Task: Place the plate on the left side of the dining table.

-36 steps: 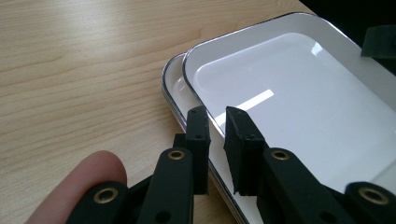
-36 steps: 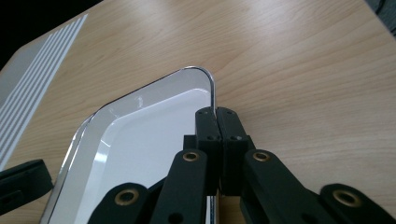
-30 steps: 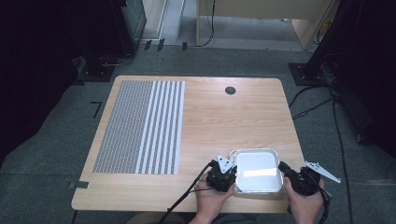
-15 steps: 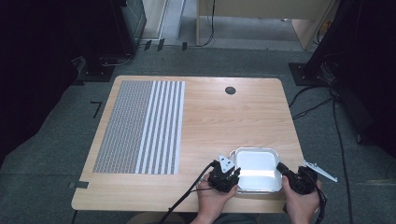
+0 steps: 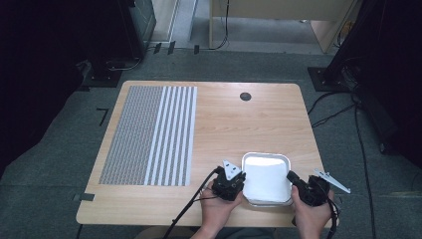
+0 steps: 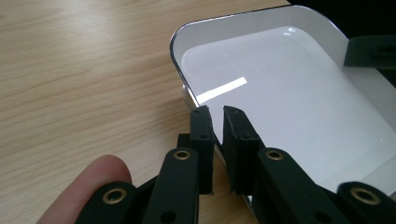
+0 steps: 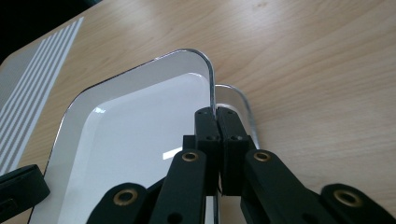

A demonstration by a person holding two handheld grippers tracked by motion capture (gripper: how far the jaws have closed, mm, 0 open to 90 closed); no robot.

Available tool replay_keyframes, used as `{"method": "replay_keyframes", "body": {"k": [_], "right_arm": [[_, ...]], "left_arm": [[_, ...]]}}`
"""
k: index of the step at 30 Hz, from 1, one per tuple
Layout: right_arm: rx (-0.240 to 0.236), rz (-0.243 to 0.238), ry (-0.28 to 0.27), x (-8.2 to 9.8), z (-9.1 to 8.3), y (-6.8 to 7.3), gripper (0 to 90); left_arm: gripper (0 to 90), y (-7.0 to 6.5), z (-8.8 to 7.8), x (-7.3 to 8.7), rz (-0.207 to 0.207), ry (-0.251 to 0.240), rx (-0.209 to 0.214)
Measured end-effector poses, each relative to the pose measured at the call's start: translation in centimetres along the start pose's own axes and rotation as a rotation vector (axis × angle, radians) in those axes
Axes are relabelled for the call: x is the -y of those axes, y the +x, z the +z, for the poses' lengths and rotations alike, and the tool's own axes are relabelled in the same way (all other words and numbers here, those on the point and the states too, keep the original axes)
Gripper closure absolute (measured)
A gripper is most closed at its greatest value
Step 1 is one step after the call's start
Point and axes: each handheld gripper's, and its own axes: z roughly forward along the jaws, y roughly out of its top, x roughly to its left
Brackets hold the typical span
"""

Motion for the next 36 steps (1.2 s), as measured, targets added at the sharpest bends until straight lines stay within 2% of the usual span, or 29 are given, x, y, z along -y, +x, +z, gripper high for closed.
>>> {"method": "replay_keyframes", "body": {"k": [1, 3, 13, 26, 36], "right_arm": [[0.0, 0.0, 0.0, 0.0, 0.0, 0.0, 89.7], [-0.002, -0.006, -0.003, 0.0, 0.4, 1.3, 89.9], [-0.019, -0.009, 0.007, 0.2, 1.7, 4.3, 89.9], [-0.083, -0.017, 0.018, 0.5, 4.3, 9.7, 90.0], [-0.11, -0.029, 0.027, 0.8, 6.1, 13.4, 89.9]], "left_arm": [[84.2, 0.0, 0.0, 0.0, 0.0, 0.0, 0.0], [84.7, 0.9, -0.6, -0.2, -0.015, -0.009, -0.011], [85.6, 3.8, -2.3, -0.4, -0.058, -0.029, -0.027], [86.3, 9.0, -5.8, -0.9, -0.105, -0.058, -0.077], [86.9, 12.2, -7.6, -1.2, -0.138, -0.068, -0.108]]}}
